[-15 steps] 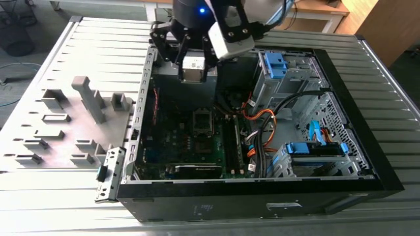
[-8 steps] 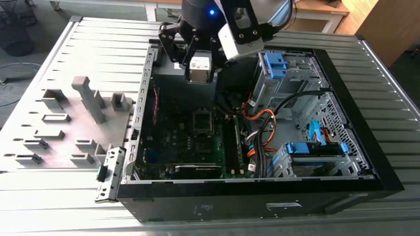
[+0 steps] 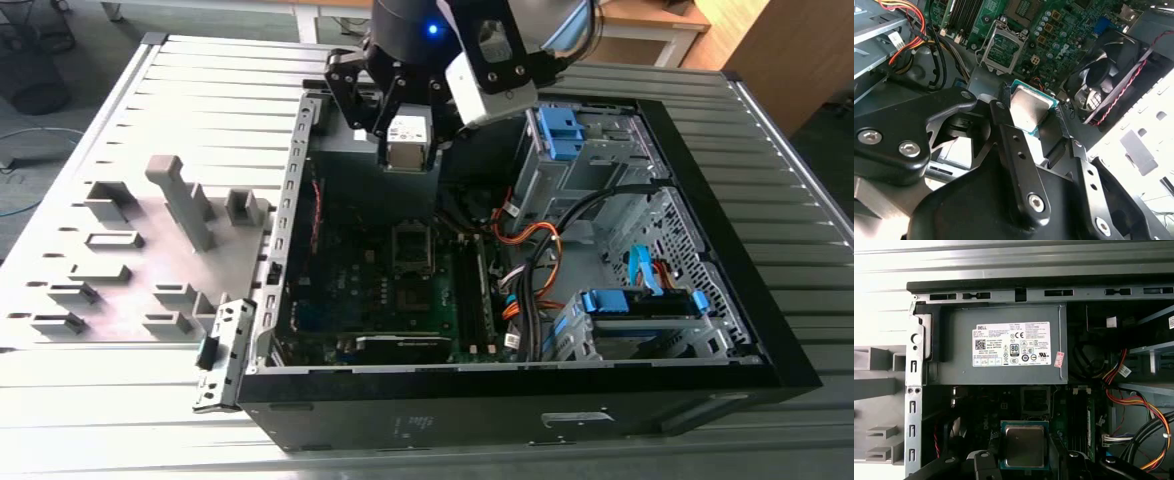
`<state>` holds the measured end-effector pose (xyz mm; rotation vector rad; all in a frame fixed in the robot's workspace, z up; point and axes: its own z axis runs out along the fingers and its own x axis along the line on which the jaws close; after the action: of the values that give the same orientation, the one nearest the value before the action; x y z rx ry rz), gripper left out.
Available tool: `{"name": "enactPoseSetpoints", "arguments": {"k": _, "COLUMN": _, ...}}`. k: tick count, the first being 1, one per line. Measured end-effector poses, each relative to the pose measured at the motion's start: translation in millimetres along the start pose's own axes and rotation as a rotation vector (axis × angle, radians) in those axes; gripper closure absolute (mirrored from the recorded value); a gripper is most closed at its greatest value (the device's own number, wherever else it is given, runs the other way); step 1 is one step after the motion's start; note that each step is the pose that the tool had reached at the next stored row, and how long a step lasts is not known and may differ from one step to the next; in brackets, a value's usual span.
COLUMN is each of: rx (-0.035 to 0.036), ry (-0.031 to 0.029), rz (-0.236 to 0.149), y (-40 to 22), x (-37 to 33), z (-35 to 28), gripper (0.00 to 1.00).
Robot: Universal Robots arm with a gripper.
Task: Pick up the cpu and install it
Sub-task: 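Pick up the cpu and move it towards the insertion slot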
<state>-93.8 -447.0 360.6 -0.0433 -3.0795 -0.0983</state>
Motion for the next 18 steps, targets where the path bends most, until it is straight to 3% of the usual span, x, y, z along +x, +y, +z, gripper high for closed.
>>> {"name": "enactPoseSetpoints", "arguments": {"k": 4, "rx": 0.0, "ry": -0.0074, "rz": -0.001, "y": -0.1, "x": -0.1, "z": 2.1, "gripper": 0.53}}
{"name": "enactPoseSetpoints", "arguments": {"k": 11, "rx": -0.0001, "ry": -0.0075, "rz": -0.001, "y": -0.1, "x": -0.1, "z": 2.4, "gripper": 0.53}}
{"name": "enactPoseSetpoints", "arguments": {"k": 18, "rx": -0.0004, "ry": -0.0209, "rz": -0.002, "y": -0.6, "x": -0.3, "z": 5.3, "gripper": 0.53}}
